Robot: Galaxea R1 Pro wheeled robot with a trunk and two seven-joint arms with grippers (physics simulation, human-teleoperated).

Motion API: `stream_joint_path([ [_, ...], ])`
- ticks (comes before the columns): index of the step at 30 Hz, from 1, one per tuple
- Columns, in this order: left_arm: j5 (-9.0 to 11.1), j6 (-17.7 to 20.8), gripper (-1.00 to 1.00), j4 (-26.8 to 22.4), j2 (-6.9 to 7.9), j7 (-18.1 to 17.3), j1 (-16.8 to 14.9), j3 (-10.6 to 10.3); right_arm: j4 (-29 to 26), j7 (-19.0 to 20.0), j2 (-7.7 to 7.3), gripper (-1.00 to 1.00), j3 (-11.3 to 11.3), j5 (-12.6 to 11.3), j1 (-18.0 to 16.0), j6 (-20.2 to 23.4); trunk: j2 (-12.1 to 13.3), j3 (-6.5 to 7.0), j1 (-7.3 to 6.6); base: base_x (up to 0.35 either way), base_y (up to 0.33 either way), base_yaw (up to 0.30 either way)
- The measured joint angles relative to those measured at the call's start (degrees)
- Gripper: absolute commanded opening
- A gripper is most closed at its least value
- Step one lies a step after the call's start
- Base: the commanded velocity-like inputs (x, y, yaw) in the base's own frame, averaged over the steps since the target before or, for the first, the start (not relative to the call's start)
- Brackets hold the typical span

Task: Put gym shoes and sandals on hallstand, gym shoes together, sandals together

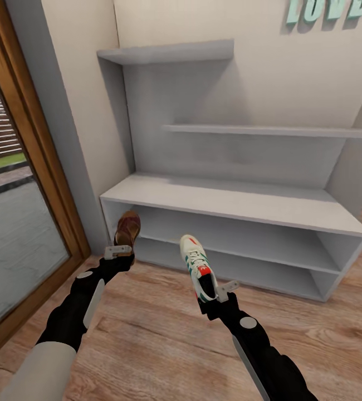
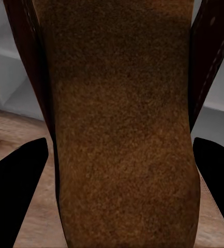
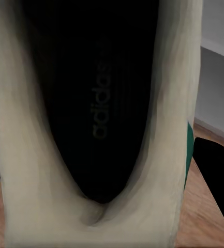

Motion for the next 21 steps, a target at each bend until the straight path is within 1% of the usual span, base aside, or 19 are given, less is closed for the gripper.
stream_joint_path([
  [14,0.0,0.0,-1.0,0.0,0.0,0.0,0.0,-0.02,0.0,0.0,0.0,-1.0,0.0,0.0,0.0,0.0,0.0,0.74,0.0,0.001,0.012,-0.209],
  [17,0.02,0.02,-1.0,-0.01,0.0,0.0,0.0,-0.07,0.01,0.0,0.0,-1.0,0.0,0.01,0.0,-0.02,0.0,0.9,0.0,0.0,0.184,-0.209],
  [21,0.02,0.04,-1.0,-0.02,0.0,0.01,0.0,-0.09,0.02,0.0,0.0,-1.0,0.0,0.01,0.0,-0.03,0.0,1.1,0.0,0.0,0.282,-0.187],
])
